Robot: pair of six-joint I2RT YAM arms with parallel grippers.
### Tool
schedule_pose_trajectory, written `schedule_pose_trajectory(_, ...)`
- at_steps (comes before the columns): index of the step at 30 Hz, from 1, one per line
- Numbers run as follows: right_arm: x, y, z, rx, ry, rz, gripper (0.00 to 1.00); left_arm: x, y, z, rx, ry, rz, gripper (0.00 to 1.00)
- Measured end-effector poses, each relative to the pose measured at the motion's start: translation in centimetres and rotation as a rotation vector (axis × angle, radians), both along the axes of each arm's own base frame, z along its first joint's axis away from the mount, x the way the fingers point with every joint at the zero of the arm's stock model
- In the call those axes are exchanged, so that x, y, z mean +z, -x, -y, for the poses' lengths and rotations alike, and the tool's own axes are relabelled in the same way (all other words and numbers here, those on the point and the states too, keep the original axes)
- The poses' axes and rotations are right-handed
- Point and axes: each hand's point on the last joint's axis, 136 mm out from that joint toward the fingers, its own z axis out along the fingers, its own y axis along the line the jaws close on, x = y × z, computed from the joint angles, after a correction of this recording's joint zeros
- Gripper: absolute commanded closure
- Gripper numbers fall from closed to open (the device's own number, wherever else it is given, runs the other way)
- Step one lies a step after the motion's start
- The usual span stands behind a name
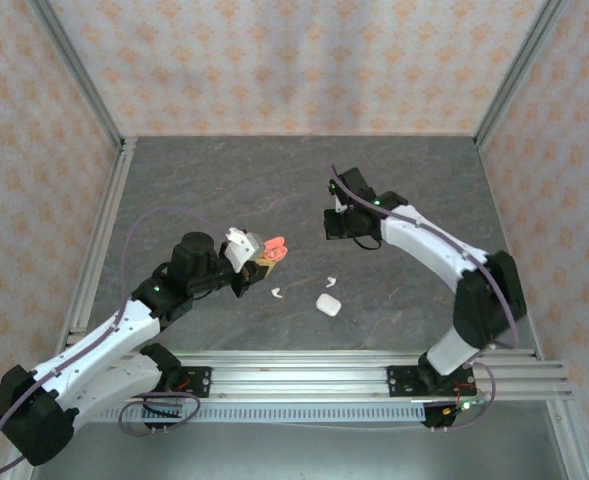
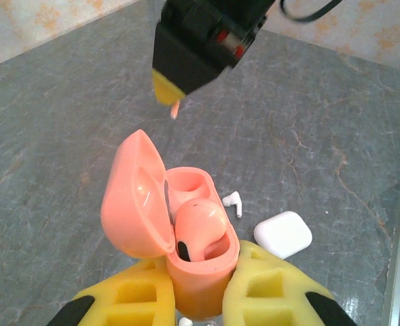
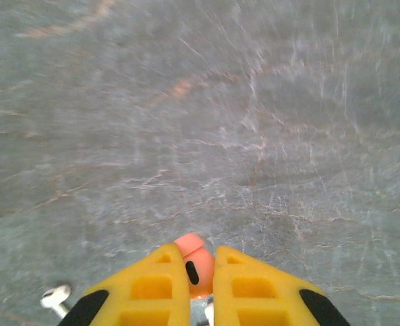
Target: Insert wireless bluetooth earbuds into charging case
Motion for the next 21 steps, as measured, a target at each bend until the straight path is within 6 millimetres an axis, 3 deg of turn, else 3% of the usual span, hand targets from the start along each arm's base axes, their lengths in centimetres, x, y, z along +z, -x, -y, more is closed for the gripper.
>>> schedule_pose_trajectory(4, 4.5, 2.3, -0.7, 0.106, -0.020, 0.137, 0.93, 0.5, 0.4, 0.5, -0.035, 0.022, 0.003, 1.00)
schedule_pose_trajectory(13, 12.5, 7.5, -2.4, 0.339, -0.114, 0.383, 0.93, 3.1, 0.6, 2.2, -0.120, 0.096, -0.009, 1.00)
schedule_pose_trajectory(16, 14.1, 9.1, -3.0, 0.419, -0.132, 0.438, 0.93, 4.3, 0.6, 2.9, -0.148, 0.122, -0.015, 1.00)
schedule_pose_trajectory(21, 14.5, 10.6, -4.0, 0.516, -0.122, 0.474, 0.93, 5.2, 0.6, 3.5, -0.176, 0.153, -0.038, 1.00)
